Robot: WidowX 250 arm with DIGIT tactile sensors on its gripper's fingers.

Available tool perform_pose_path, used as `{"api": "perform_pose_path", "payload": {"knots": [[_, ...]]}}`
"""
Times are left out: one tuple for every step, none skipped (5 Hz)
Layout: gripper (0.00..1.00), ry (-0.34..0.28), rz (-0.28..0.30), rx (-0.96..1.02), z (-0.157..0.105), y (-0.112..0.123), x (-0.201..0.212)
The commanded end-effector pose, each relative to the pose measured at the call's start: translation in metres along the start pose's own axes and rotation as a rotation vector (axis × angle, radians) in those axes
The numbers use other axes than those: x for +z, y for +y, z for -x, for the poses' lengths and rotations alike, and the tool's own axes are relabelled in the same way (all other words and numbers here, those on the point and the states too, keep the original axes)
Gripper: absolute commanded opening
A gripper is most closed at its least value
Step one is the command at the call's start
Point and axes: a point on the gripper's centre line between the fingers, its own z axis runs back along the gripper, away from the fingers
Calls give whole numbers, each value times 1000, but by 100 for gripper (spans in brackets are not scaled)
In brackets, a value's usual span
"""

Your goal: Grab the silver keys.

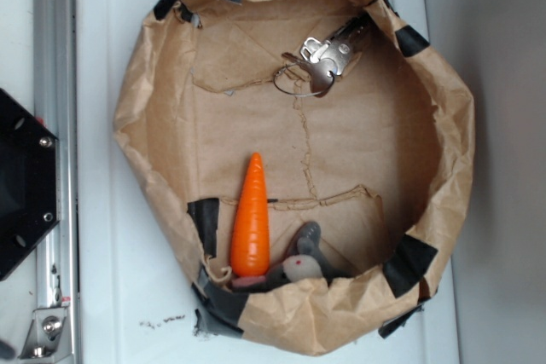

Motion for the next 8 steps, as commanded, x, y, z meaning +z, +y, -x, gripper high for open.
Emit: {"api": "perform_pose_path", "payload": {"knots": [[100, 0, 0, 0, 0, 0, 0], [100, -106, -30, 35, -48, -12, -19], [100, -170, -34, 38, -91, -7, -37], [100, -218, -80, 3, -126, 14, -70], [100, -179, -35, -89, -133, 34, -86], [100, -169, -53, -106, -129, 55, -95], [100, -169, -53, -106, -129, 55, -95], [100, -169, -53, -106, -129, 55, -95]]}}
